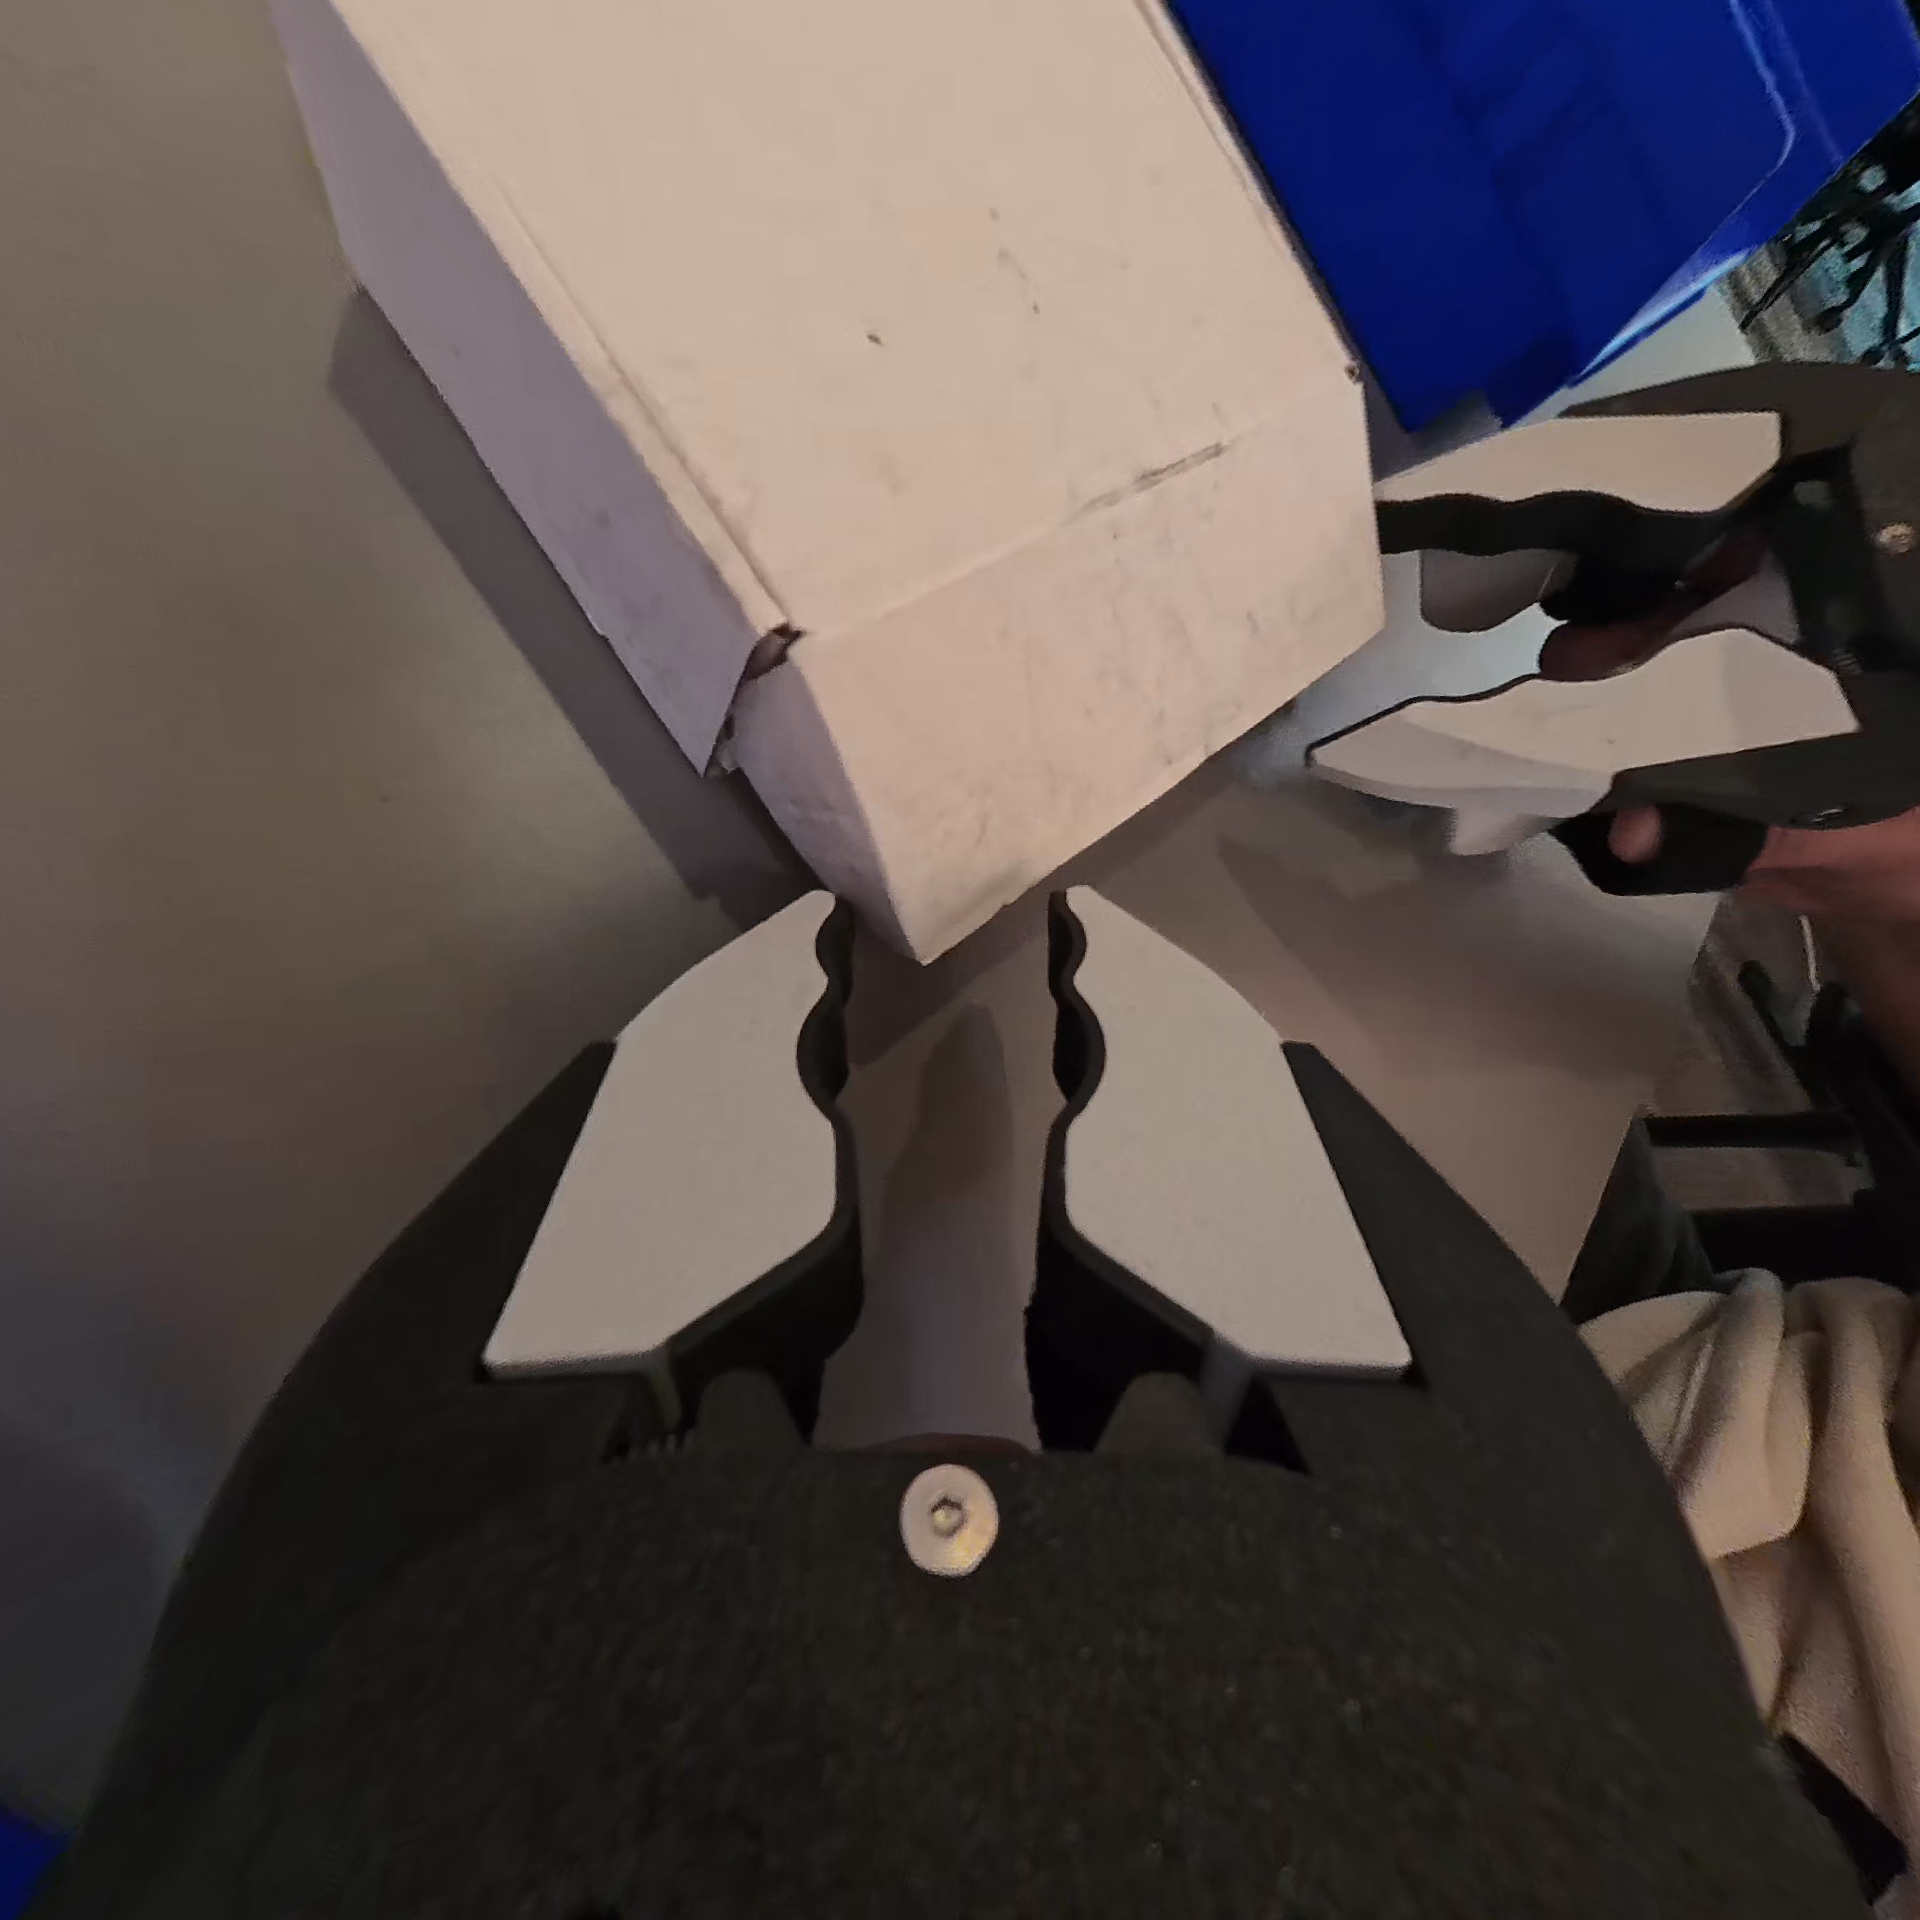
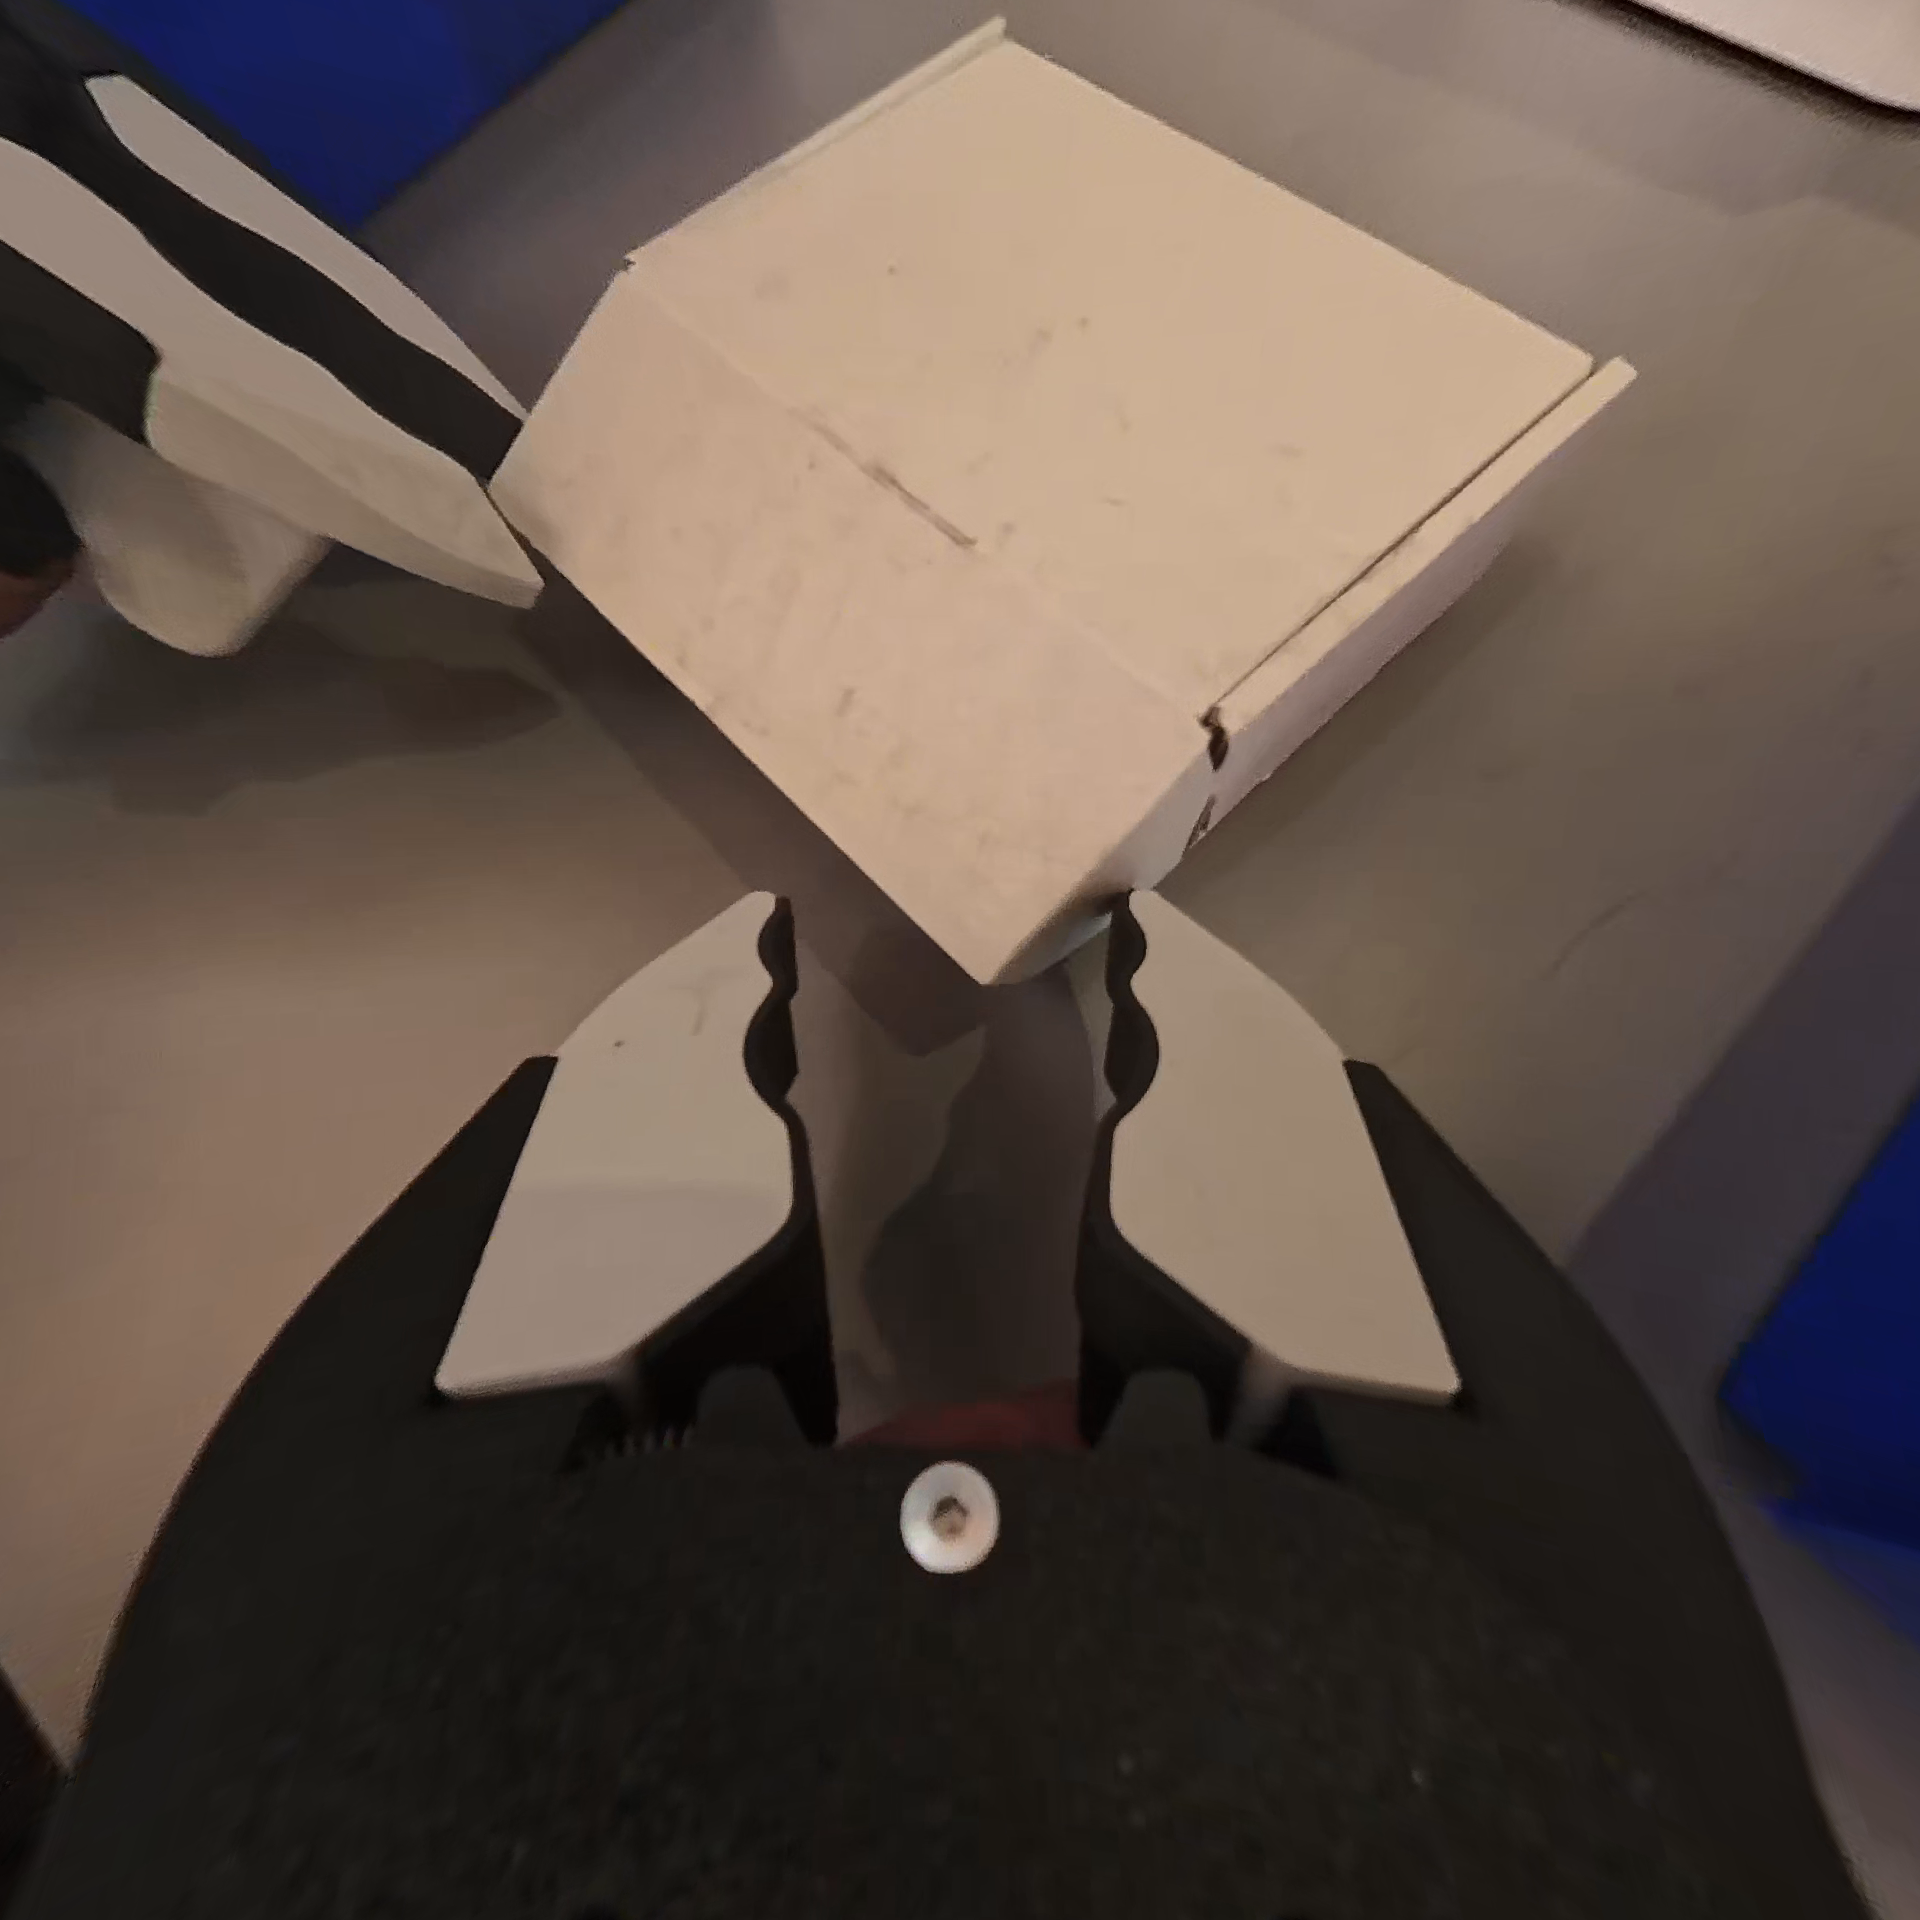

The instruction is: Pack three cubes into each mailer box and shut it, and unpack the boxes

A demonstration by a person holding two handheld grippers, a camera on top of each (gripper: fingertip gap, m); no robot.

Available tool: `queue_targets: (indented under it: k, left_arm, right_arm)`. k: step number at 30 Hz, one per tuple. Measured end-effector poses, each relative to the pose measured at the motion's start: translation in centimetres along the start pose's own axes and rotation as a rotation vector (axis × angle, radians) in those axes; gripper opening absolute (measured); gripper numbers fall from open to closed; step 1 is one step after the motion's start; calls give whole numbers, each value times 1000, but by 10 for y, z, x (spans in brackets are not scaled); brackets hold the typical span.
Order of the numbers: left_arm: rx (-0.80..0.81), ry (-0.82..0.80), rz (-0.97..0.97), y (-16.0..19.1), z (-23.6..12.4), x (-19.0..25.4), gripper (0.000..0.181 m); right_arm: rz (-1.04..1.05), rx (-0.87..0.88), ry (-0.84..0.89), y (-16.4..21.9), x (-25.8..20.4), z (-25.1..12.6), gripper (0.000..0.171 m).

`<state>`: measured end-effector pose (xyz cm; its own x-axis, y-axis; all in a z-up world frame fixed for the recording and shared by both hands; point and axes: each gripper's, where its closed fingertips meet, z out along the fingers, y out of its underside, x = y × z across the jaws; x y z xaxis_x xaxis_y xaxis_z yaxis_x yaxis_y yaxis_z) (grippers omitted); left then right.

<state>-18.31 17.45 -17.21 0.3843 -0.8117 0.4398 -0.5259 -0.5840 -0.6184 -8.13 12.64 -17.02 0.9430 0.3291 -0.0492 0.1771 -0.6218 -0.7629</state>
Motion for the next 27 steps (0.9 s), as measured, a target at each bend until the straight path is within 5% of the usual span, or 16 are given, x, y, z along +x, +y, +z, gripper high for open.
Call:
queue_targets:
  k: [5,12,27]
  left_arm:
    - [26,24,18,-2,-8,14,33]
    - [16,29,62,2,-6,23,27]
    - [-19,-23,115,8,9,19,35]
  right_arm:
    - [-51,11,54,-3,7,-11,52]
    - [-214,42,235,-5,31,-9,10]
    - [-66,7,124,5,34,7,10]
